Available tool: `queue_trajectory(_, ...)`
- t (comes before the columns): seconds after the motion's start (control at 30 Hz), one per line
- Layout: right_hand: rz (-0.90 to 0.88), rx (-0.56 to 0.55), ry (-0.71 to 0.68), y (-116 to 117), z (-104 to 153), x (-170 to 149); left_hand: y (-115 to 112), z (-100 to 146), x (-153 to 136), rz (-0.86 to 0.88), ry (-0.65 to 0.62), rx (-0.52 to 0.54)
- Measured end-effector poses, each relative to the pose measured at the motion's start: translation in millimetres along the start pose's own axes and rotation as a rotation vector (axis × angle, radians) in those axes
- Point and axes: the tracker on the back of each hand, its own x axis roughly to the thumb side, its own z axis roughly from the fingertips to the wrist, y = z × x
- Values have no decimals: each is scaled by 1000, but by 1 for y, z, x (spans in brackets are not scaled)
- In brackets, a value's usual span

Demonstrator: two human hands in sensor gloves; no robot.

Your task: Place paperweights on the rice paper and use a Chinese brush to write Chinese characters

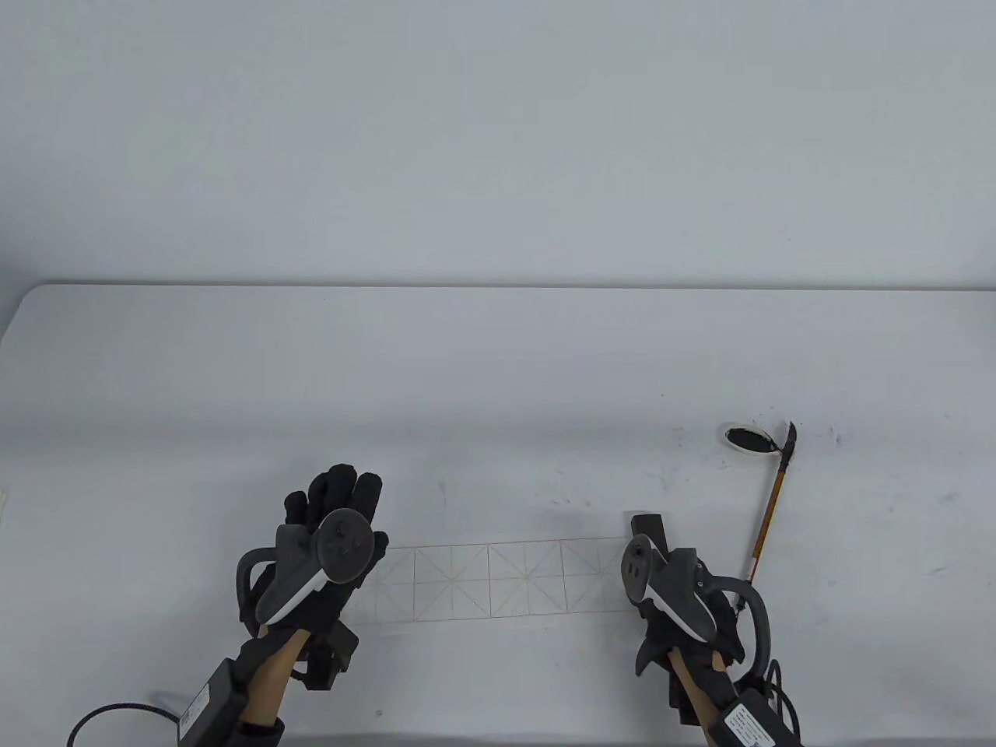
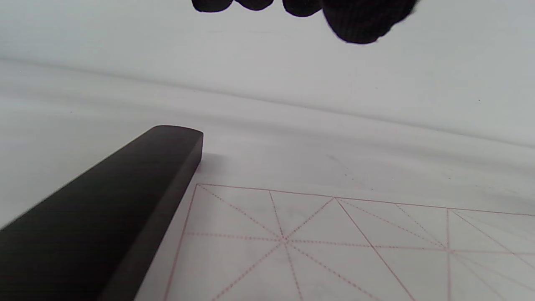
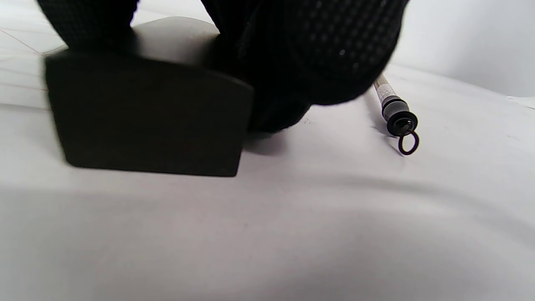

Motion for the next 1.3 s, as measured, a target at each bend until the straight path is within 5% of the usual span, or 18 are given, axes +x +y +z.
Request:
queue_trajectory(0.5,-167,43,-9,-8,1,-13,-5,-2,1,3,-15,-42)
queue_trajectory(0.83,-225,-297,-56,-54,-5,-73,0,0,-3,1,13,-8)
queue_trajectory(1.1,124,-516,-137,-48,-42,-127,5,2,-4,23,11,8)
queue_trajectory(1.3,379,-431,-188,-28,-61,-132,6,2,-7,33,20,12)
